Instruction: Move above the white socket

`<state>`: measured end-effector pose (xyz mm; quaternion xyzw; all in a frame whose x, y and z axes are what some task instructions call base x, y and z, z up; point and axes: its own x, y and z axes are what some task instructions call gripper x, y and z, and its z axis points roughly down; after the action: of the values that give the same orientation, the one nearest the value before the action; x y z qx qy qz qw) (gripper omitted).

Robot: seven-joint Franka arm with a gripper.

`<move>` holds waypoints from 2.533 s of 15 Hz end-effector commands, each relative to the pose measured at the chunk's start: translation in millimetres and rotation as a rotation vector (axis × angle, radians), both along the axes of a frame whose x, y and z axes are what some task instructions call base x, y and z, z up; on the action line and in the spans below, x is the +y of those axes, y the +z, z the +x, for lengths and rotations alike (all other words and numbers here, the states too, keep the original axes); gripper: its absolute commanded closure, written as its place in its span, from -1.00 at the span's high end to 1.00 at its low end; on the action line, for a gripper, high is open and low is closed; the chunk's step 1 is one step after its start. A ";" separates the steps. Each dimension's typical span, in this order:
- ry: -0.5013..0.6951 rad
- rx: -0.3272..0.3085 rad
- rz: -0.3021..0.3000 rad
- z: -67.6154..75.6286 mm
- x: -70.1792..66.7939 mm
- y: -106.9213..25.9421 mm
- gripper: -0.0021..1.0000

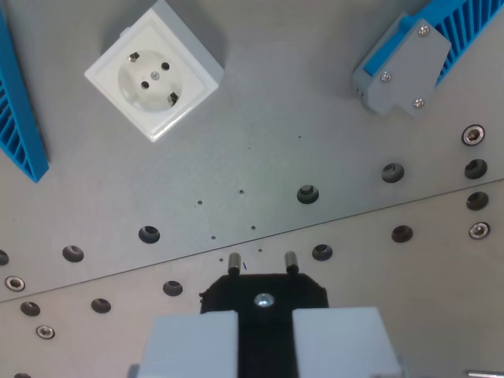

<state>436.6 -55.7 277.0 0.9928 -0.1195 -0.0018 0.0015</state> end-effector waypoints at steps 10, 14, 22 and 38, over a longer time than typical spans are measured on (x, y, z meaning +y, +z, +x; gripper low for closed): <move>0.027 -0.001 0.001 0.4 0.8 -1.8 -1.00; 0.067 -0.009 0.002 1.5 2.3 -6.0 -1.00; 0.165 -0.025 0.004 5.8 7.7 -22.5 -1.00; 0.436 -0.059 0.008 12.9 29.1 -76.9 -1.00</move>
<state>454.0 -28.5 205.8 0.9997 0.0169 -0.0199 0.0025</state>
